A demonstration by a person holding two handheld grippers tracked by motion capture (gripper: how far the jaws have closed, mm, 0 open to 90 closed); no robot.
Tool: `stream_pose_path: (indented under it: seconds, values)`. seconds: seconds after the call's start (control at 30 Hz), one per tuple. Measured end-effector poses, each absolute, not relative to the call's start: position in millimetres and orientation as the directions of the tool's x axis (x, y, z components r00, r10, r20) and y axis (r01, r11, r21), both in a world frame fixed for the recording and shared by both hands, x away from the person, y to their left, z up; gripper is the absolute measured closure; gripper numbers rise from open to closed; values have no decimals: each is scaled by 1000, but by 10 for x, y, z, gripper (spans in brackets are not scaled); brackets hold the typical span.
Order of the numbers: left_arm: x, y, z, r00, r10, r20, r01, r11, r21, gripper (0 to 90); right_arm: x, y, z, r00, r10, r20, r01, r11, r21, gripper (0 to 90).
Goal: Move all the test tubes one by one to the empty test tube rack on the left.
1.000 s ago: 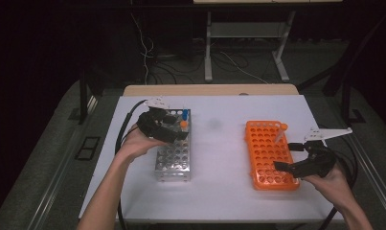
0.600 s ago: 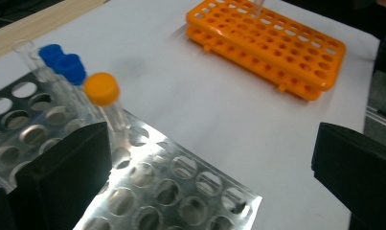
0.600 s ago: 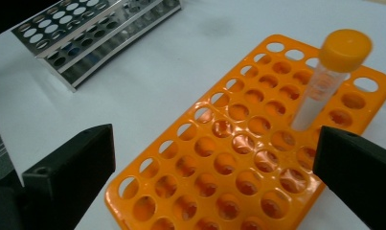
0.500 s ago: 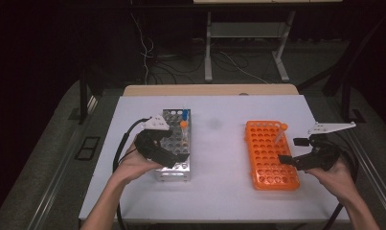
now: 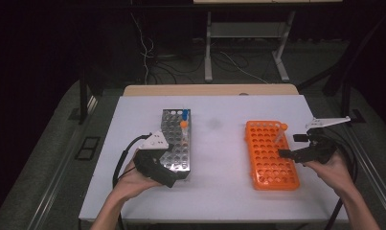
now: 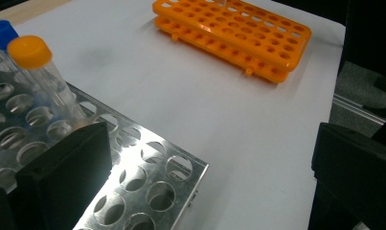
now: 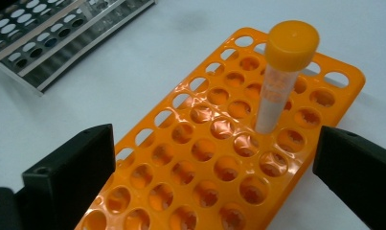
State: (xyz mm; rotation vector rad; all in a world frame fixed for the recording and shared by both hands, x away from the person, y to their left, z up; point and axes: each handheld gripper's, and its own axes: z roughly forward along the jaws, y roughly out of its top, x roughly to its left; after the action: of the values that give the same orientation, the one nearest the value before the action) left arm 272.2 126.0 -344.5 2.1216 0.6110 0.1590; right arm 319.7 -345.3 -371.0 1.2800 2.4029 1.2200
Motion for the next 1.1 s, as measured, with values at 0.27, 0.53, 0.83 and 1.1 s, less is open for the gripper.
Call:
stream_pose_path:
  seconds: [0.27,0.53,0.83,1.1]
  values:
    - [2623,1254,-3531,875,471,-115,366,-486,794,0,3353,-3454,-3810,-620,756,209,625,314,715,54]
    - [2582,1240,-3590,879,461,-117,364,-493,790,0,3522,-3394,-3922,-611,775,165,617,335,712,275]
    - [2573,1215,-3610,885,451,-115,360,-506,784,0,3615,-3348,-4013,-564,822,82,606,344,717,636]
    - [2580,1204,-3608,885,450,-119,363,-507,781,0,3594,-3284,-3974,-583,811,50,572,366,734,741]
